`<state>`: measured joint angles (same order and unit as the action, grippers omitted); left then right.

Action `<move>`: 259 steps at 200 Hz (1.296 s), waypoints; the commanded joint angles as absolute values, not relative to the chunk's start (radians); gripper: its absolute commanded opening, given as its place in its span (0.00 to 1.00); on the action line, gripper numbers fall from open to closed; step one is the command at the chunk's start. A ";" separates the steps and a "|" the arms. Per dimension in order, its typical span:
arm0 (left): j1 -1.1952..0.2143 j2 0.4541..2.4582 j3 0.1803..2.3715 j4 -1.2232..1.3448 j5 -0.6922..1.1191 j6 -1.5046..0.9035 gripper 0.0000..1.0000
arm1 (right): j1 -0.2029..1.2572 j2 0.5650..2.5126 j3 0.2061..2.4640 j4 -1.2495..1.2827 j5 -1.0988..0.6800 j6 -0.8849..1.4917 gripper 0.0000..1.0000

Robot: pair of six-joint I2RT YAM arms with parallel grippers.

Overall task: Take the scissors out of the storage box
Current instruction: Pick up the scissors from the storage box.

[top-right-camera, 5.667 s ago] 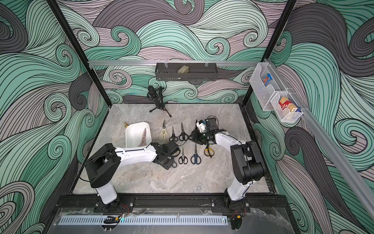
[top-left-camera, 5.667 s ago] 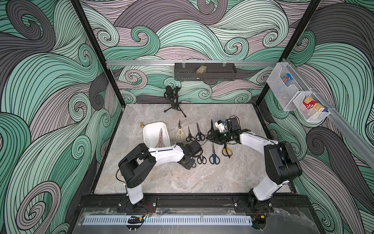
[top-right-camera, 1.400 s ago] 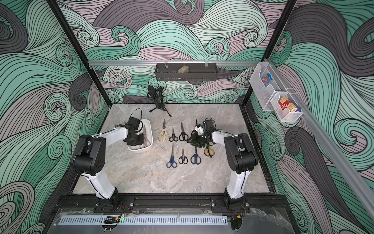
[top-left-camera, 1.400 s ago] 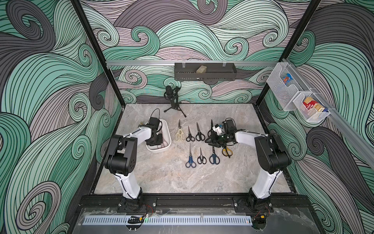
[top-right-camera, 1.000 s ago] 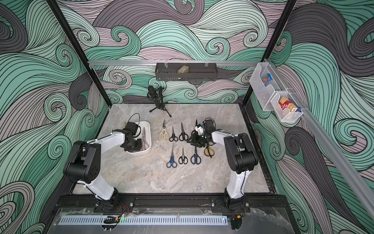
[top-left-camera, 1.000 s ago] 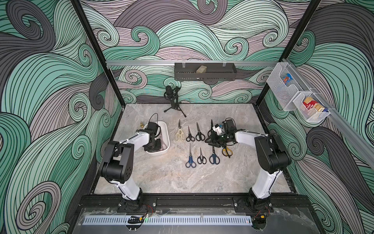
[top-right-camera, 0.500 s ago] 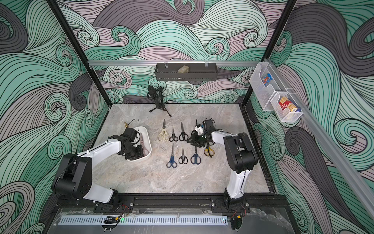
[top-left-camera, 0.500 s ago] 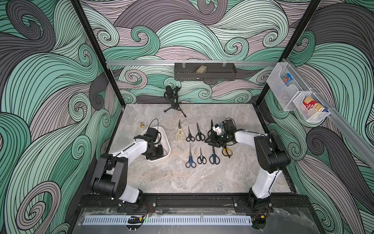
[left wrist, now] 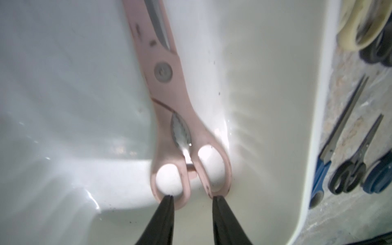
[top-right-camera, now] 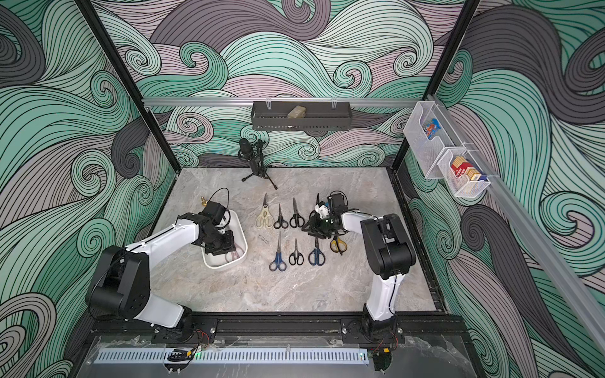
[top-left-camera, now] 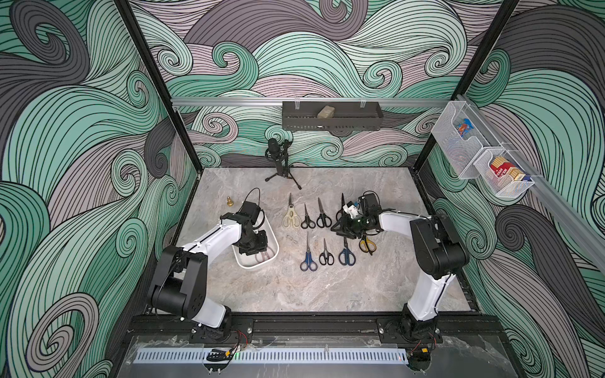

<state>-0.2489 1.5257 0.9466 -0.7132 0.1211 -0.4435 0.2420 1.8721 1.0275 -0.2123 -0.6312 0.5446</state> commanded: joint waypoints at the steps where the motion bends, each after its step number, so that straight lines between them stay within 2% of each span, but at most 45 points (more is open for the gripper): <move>1: -0.234 1.568 0.971 -0.773 -0.020 -0.416 0.34 | 0.247 1.885 1.039 -0.216 -0.643 0.559 0.43; 68: -0.233 1.563 0.931 -0.699 0.029 -0.426 0.33 | 0.247 1.837 1.019 -0.222 -0.670 0.559 0.52; 114: -0.232 1.638 0.975 -0.656 0.032 -0.462 0.33 | 0.247 1.865 1.040 -0.225 -0.684 0.549 0.52; 154: -0.236 1.588 0.920 -0.662 0.048 -0.471 0.33 | 0.248 1.875 1.047 -0.235 -0.684 0.547 0.52; 221: -0.217 1.724 1.018 -0.593 -0.103 -0.514 0.30 | 0.247 1.886 1.054 -0.234 -0.686 0.534 0.51; 259: -0.204 1.727 1.098 -0.611 -0.143 -0.519 0.31 | 0.247 1.876 1.049 -0.234 -0.685 0.526 0.51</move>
